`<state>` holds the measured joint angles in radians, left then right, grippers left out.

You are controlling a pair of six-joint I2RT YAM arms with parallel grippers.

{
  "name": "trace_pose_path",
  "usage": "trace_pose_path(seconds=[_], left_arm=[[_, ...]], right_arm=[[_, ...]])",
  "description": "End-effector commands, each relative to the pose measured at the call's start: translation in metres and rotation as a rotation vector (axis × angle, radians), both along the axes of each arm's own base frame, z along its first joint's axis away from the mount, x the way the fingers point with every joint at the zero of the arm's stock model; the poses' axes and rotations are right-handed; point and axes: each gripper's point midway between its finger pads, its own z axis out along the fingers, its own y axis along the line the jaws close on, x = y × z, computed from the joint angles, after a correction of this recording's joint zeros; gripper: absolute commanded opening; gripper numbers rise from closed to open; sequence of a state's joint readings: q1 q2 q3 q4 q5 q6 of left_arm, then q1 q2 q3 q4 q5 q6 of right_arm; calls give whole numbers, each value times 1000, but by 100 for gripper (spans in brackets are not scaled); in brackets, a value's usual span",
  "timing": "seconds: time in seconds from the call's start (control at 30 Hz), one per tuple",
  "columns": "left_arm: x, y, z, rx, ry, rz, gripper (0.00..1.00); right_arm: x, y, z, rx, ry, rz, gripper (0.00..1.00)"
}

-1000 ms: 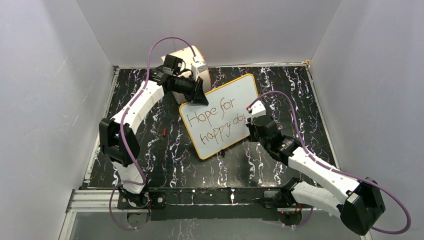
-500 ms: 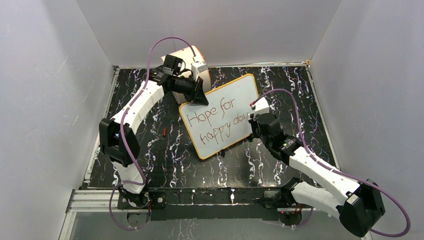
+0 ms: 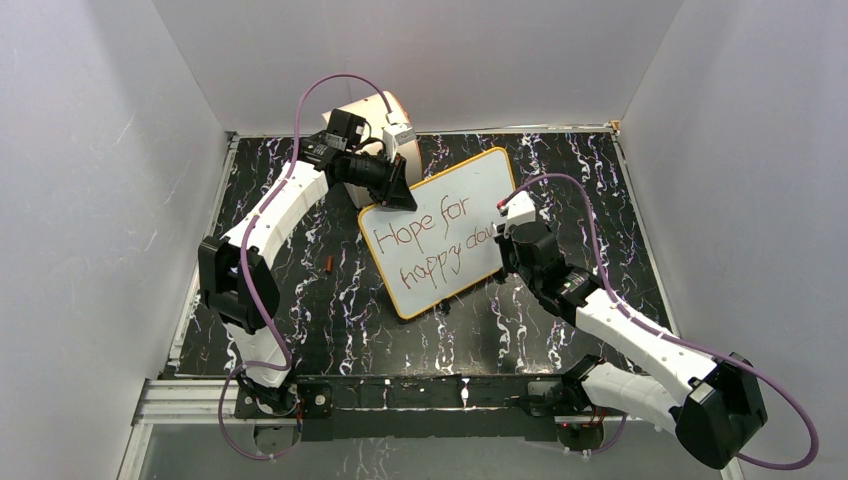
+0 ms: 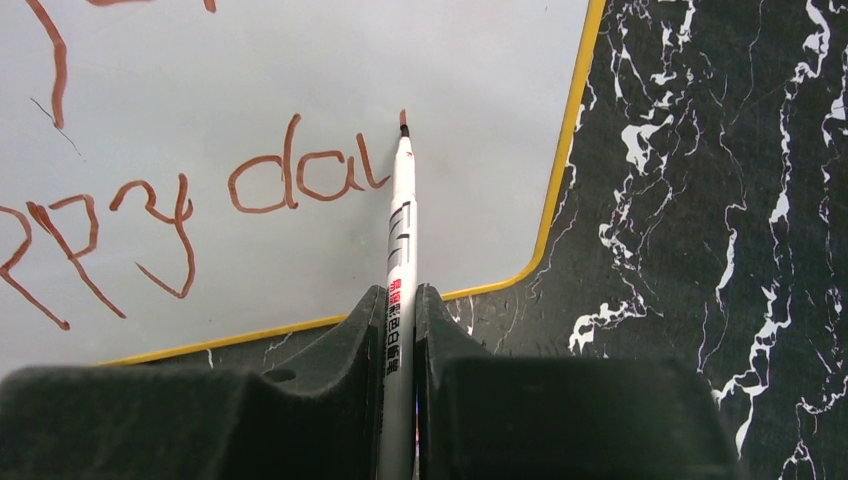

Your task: Write a sentence on the whiteboard

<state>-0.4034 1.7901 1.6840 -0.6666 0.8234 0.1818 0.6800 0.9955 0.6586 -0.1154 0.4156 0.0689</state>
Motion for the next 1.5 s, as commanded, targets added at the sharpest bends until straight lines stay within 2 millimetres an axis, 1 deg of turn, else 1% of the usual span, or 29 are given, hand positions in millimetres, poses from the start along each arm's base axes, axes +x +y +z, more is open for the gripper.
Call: trace_pose_path(seconds=[0.0, 0.13, 0.33, 0.57, 0.73, 0.83, 0.93, 1.07, 1.2, 1.33, 1.47], left_arm=[[-21, 2, -26, 96, 54, -48, 0], [-20, 1, -27, 96, 55, -48, 0], [-20, 1, -26, 93, 55, -49, 0], [-20, 1, -27, 94, 57, -49, 0], [-21, 1, -26, 92, 57, -50, 0], [-20, 1, -27, 96, 57, -48, 0], [-20, 2, -29, 103, 58, -45, 0], [-18, 3, -32, 114, 58, -38, 0], [-18, 4, -32, 117, 57, -36, 0], [-18, 3, -33, 116, 58, -37, 0], [-18, 3, -32, 116, 59, -36, 0]], right_arm=[[-1, 5, 7, 25, 19, 15, 0], [-9, 7, -3, 26, 66, 40, 0], [-21, 9, -12, 20, 130, 71, 0], [-32, 12, -18, 16, 200, 107, 0], [-39, 16, -18, 20, 237, 142, 0], [-40, 18, -12, 28, 232, 152, 0], [-38, 17, -2, 49, 193, 148, 0], [-30, 2, 12, 37, 114, 73, 0], [-22, -9, 26, 57, 30, 6, 0], [-15, -16, 33, 66, -18, -33, 0], [-7, -14, 37, 92, -61, -42, 0]])
